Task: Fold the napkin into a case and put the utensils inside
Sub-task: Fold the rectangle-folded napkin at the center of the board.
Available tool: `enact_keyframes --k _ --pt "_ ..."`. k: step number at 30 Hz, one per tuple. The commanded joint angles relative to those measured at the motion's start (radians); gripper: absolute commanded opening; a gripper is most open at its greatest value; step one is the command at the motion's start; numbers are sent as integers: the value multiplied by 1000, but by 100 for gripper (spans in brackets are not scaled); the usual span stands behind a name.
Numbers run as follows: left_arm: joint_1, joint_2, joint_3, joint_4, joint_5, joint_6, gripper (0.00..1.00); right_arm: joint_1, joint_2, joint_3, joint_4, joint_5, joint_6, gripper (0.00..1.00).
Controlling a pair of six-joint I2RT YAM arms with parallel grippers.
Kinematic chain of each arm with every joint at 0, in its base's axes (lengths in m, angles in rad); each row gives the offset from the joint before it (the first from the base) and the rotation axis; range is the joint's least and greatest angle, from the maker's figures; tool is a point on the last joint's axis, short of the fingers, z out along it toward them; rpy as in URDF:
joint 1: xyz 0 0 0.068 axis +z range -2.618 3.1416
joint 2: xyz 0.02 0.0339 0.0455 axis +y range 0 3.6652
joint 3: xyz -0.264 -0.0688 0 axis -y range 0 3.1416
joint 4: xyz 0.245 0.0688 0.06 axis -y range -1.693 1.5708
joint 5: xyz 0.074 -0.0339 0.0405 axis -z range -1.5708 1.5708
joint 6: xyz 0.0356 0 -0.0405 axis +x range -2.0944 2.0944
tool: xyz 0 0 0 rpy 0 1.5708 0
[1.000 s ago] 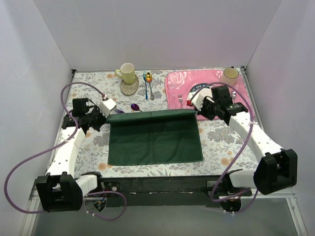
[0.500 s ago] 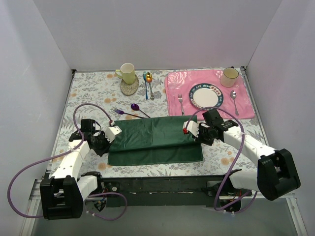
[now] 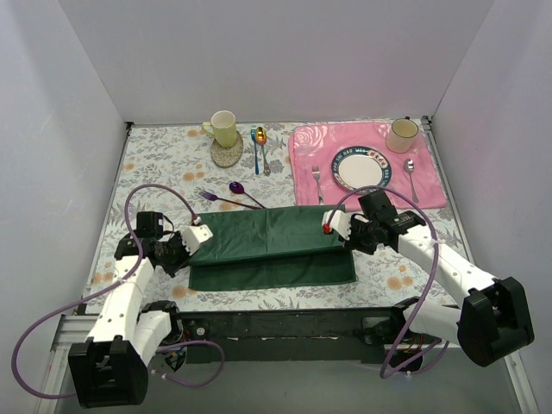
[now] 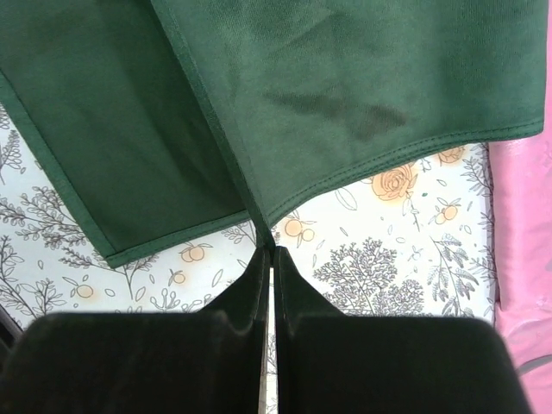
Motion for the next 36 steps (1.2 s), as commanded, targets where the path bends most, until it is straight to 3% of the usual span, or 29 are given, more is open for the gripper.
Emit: enact_keyframes --k 1,14,36 --pt "9 -24 -2 -62 -44 57 0 22 -19 -25 -46 21 28 1" --pt "9 79 15 -113 -2 161 0 77 54 -71 -14 64 33 1" --pt "-29 277 -43 166 -102 97 0 77 134 -92 43 131 54 1"
